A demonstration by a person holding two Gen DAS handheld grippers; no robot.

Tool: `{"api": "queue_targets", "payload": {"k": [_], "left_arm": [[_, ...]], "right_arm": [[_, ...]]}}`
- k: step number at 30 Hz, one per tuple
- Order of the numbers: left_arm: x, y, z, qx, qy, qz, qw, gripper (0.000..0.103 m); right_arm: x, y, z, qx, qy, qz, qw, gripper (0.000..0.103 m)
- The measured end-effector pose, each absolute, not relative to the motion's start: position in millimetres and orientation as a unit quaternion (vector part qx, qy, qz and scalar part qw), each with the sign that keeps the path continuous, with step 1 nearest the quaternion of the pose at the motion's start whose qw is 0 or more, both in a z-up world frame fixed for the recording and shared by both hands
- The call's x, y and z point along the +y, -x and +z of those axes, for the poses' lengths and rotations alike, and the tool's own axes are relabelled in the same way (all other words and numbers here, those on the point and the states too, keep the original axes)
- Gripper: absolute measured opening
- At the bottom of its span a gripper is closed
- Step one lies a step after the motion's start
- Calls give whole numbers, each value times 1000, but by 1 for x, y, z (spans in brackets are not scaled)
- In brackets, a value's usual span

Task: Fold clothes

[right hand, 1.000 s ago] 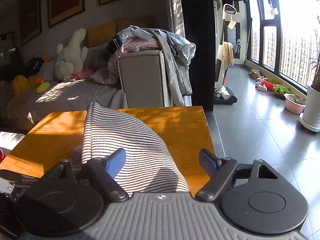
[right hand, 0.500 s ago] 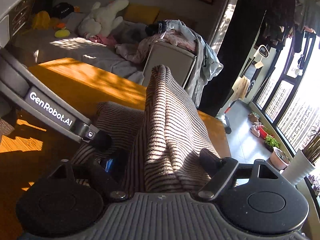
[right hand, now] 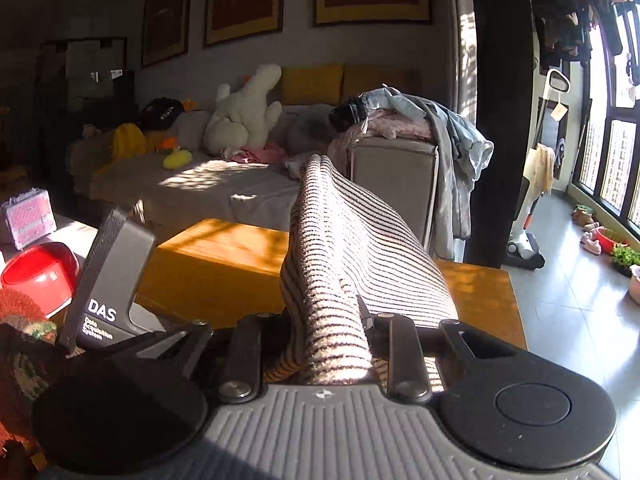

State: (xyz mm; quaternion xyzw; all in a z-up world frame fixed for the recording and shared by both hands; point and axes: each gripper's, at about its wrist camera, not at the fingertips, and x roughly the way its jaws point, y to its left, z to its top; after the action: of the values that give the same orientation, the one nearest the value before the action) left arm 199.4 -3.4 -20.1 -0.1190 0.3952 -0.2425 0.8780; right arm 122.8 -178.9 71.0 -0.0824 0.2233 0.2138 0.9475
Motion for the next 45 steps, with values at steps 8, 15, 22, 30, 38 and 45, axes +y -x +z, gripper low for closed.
{"api": "queue_targets", "payload": {"k": [8, 15, 22, 30, 38, 45], "left_arm": [[37, -201, -2, 376, 142, -210, 891, 51], [39, -185, 65, 291, 142, -235, 916, 55], [-13, -212, 33, 344, 89, -258, 899, 53], [-12, -203, 18, 340, 53, -250, 905, 55], [-4, -206, 10, 344, 69, -262, 899, 56], [4, -211, 3, 340, 93, -275, 895, 58]], "right_arm": [[-127, -103, 3, 217, 263, 168, 925, 30], [-92, -91, -19, 186, 366, 134, 902, 36], [-92, -79, -16, 181, 374, 150, 897, 37], [-191, -83, 59, 225, 64, 277, 932, 47], [-175, -93, 12, 241, 151, 229, 931, 49], [-213, -123, 71, 250, 55, 263, 930, 69]]}}
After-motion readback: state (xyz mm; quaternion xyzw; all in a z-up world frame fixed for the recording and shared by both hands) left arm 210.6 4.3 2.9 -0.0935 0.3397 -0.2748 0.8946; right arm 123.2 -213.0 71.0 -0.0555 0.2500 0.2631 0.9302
